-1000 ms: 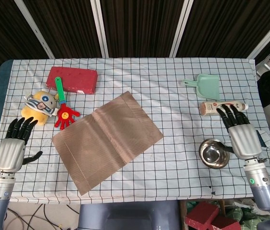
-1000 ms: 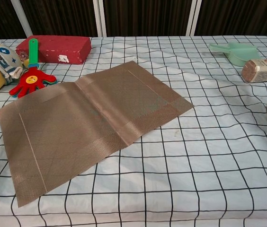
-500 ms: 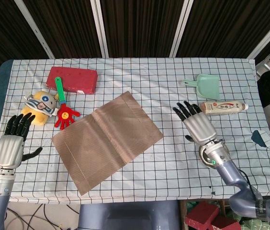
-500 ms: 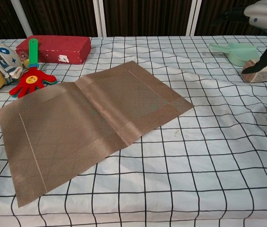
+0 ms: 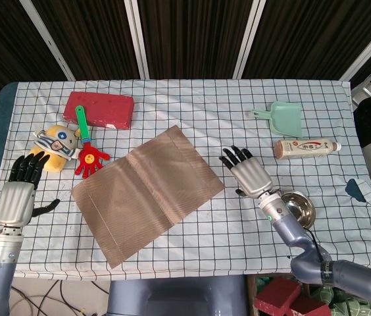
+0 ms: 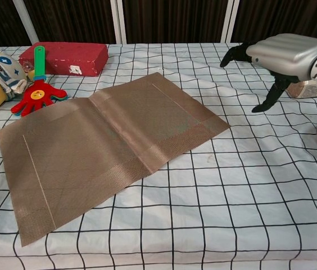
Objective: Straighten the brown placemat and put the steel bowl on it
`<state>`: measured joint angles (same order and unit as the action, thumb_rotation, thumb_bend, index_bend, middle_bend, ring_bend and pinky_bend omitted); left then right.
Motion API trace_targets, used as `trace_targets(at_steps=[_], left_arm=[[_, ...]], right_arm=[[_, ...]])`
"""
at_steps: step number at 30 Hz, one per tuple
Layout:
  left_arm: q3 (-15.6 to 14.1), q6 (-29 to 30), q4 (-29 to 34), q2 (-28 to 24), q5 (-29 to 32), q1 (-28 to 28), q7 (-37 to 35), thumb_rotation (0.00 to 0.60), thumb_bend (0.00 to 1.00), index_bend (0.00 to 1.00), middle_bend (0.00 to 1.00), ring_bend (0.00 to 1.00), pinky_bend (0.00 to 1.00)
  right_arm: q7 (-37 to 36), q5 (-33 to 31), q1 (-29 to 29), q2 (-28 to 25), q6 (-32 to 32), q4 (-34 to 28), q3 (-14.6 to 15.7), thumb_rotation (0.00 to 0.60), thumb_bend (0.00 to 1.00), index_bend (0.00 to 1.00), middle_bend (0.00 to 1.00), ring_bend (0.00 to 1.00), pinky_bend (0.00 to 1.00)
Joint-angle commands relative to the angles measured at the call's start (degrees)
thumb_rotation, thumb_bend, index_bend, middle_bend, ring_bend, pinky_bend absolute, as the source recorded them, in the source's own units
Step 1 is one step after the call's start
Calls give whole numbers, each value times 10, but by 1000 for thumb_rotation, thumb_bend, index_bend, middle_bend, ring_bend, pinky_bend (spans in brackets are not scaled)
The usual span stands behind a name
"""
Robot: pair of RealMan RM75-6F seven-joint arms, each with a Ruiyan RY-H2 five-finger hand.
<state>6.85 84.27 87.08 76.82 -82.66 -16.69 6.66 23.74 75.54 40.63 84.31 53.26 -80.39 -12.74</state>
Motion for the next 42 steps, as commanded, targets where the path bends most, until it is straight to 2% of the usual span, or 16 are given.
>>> trace_targets(at_steps=[1,10,19,33,42], left_arm=[[5,-2,-1,1,6,0,-1,600,40,32,35,0,0],[9,-7,-1,2,8,0,-5,600,40,29,13,0,0],[12,-11,1,2,11,0,-5,600,40,29,13,0,0],[17,-15,6,1,18,1,-6,600,40,29,10,0,0],[18,-16,7,2,18,1,-7,600,40,29,10,0,0]], right_arm=[[-23,5,12,26,-8,27,7,600,45,198,92,78,190],[-50,47,42,68,-17,116,31,600,33,205,99,79,191],[-92,51,49,92,-15,165,35,600,15,205,99,79,191],[-133,44,54,126,-17,214,39,600,5,214,99,79,191],[-155,42,57,136,-21,223,40,600,0,216,99,79,191]])
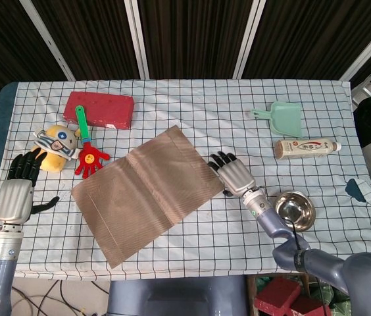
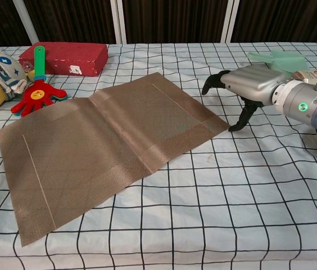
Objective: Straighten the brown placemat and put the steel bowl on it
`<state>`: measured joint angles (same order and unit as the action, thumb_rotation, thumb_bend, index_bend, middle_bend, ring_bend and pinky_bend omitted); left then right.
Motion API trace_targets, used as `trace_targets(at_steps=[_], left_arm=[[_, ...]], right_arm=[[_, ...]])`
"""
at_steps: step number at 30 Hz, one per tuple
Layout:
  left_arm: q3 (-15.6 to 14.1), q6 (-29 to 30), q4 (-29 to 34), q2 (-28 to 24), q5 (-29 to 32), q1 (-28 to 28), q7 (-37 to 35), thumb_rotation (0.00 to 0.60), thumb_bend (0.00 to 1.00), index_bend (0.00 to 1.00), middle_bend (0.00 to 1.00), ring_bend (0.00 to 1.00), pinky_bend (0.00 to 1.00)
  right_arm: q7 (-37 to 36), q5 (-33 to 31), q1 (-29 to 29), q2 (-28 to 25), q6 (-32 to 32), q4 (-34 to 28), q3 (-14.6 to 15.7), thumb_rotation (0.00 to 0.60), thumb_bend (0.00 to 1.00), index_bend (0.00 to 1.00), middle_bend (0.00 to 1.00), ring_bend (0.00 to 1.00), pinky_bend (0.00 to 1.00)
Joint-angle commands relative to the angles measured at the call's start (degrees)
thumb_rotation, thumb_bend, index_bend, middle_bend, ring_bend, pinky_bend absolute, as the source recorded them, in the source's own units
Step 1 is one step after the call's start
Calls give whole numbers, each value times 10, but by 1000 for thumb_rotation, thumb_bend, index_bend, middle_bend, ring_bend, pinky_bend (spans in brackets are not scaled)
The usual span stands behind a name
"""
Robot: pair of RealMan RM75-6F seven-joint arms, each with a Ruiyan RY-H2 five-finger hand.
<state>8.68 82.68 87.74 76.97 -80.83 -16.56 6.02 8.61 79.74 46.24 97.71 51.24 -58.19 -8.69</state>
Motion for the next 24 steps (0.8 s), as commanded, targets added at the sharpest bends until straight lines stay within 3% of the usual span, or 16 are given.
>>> trace_targets(at_steps=[1,24], left_arm=[[0,0,0,0,0,0,0,600,40,29,10,0,0],[2,-7,5,-2,5,0,0,600,40,29,10,0,0]], right_arm=[[-4,0,2,3,-1,2,0,600,0,216,99,79,191],[-50,17,9,31,-2,51,14,600,0,218,99,79,191]])
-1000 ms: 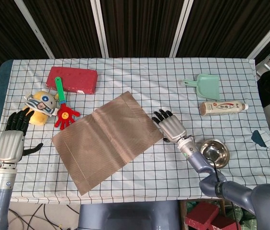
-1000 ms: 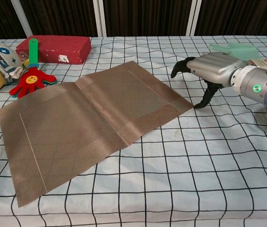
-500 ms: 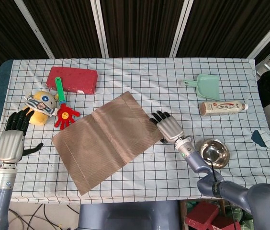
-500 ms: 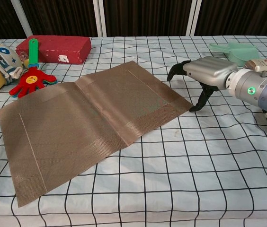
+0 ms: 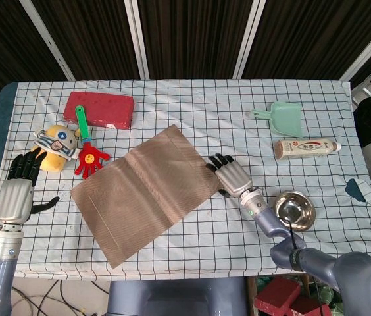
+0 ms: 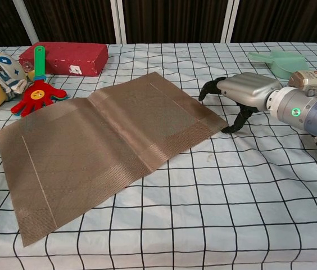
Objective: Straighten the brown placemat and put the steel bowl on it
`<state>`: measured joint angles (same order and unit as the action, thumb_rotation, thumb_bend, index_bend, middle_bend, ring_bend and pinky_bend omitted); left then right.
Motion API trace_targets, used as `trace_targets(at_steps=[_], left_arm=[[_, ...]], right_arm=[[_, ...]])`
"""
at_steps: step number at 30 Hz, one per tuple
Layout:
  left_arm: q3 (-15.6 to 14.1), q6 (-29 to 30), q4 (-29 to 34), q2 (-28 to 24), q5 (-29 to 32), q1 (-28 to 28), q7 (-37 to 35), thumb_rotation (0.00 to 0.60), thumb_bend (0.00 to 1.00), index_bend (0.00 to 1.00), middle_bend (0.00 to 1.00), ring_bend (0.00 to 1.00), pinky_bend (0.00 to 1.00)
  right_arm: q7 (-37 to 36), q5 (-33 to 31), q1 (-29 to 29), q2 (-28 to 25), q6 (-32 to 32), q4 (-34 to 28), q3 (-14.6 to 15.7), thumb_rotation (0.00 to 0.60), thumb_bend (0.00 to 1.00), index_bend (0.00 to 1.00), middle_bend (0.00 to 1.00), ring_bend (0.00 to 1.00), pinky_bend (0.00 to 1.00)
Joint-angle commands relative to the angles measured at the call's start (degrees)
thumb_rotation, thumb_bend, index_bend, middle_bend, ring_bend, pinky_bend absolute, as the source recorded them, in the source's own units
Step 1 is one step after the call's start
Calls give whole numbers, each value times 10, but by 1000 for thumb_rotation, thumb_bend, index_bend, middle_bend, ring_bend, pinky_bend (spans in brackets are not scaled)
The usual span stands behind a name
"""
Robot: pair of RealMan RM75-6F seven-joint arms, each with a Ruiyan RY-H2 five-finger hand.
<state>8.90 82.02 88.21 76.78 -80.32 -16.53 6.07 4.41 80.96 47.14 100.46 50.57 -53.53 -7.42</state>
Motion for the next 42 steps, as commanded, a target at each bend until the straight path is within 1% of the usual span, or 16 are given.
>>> trace_targets(at_steps=[1,9,14,28,30,33,35,42], left_arm=[[0,-1,1,0,0,0,0,600,40,29,10,0,0],[0,-2,3,-1,1,0,-2,600,40,29,9,0,0],[0,-3,3,-2,1,0,-2,600,40,29,8,0,0],[1,-5,5,-2,3,0,-3,600,40,29,7,0,0],[1,-5,5,-3,3,0,-3,600,40,29,7,0,0],[1,-5,5,-3,3,0,-3,600,40,29,7,0,0],[1,-5,6,-3,3,0,-3,600,40,29,7,0,0],[1,-5,7,-3,3,1,-3,600,40,30,7,0,0]], right_arm=[[-13,7,0,4,8,6,2,600,0,218,99,79,191],[-53,19,0,10,19,17,5,600,23,219,99,79,191],[-58,16,0,14,14,26,4,600,0,219,99,79,191],[-66,4,-1,27,6,39,0,600,5,222,99,79,191],[-69,1,-2,29,7,39,-3,600,48,223,99,79,191],[-77,3,-3,30,11,38,-3,600,181,224,99,79,191],[-83,7,-3,31,16,39,-2,600,235,224,99,79,191],[-97,15,-2,32,26,37,-3,600,341,224,99,79,191]])
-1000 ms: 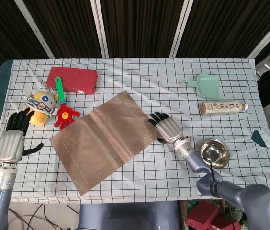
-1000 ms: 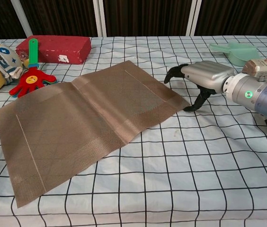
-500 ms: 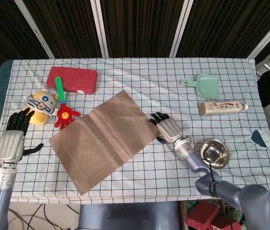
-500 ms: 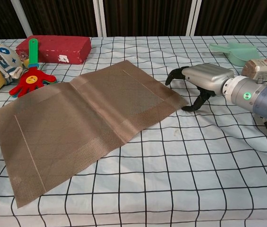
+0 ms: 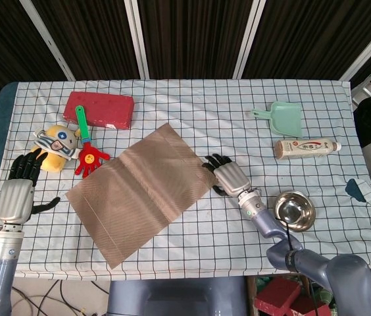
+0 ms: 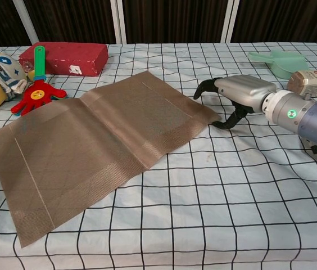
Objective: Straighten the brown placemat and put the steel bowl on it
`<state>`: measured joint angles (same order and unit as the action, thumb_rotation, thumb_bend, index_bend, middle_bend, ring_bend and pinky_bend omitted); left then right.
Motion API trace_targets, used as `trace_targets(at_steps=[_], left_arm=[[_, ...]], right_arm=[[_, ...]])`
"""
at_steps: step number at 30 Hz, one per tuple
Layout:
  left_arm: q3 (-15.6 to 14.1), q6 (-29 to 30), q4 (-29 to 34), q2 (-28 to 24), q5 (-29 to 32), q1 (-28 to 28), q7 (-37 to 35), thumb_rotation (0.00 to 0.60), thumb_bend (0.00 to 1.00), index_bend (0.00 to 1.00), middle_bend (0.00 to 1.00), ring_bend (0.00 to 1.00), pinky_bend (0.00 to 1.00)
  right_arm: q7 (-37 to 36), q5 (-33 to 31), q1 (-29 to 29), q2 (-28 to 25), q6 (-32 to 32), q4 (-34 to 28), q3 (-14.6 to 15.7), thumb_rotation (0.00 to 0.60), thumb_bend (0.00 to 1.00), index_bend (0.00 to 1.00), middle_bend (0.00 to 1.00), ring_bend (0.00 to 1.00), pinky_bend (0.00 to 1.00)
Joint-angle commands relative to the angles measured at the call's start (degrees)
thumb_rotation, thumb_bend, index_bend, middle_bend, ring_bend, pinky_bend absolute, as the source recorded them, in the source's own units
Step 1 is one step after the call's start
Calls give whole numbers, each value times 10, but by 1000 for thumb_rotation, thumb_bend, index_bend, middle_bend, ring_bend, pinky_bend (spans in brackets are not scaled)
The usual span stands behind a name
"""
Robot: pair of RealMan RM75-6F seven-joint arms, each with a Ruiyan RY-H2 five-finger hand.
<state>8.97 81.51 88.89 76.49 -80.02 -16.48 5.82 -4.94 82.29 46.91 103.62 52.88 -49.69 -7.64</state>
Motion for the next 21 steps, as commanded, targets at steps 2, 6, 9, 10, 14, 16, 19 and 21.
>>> trace_targets(at_steps=[2,6,9,10,14,16,19,21], left_arm=[[0,0,0,0,0,0,-1,600,40,30,7,0,0],[0,0,0,0,0,0,-1,600,40,31,8,0,0],[0,0,0,0,0,0,-2,600,40,31,7,0,0],[0,0,1,0,0,0,-2,600,40,31,7,0,0],[0,0,1,-1,0,0,-3,600,40,31,7,0,0],[0,-1,1,0,0,0,-2,600,40,31,6,0,0],[0,-1,0,0,0,0,-2,600,40,31,6,0,0],[0,-1,0,0,-1,0,-2,600,40,31,5,0,0]], right_arm=[[-11,3,0,2,7,-2,-1,600,356,224,99,79,191],[-15,5,1,4,8,0,-1,600,356,225,99,79,191],[-16,4,1,6,7,2,-2,600,357,225,99,79,191],[-16,3,2,7,7,3,-3,600,357,228,99,79,191],[-24,-1,2,11,7,5,-8,600,356,372,118,89,191],[-26,1,2,12,10,6,-7,600,357,455,149,98,191],[-31,7,1,13,17,10,-4,600,360,516,184,99,191],[-34,8,1,14,20,12,-4,600,360,534,201,101,191]])
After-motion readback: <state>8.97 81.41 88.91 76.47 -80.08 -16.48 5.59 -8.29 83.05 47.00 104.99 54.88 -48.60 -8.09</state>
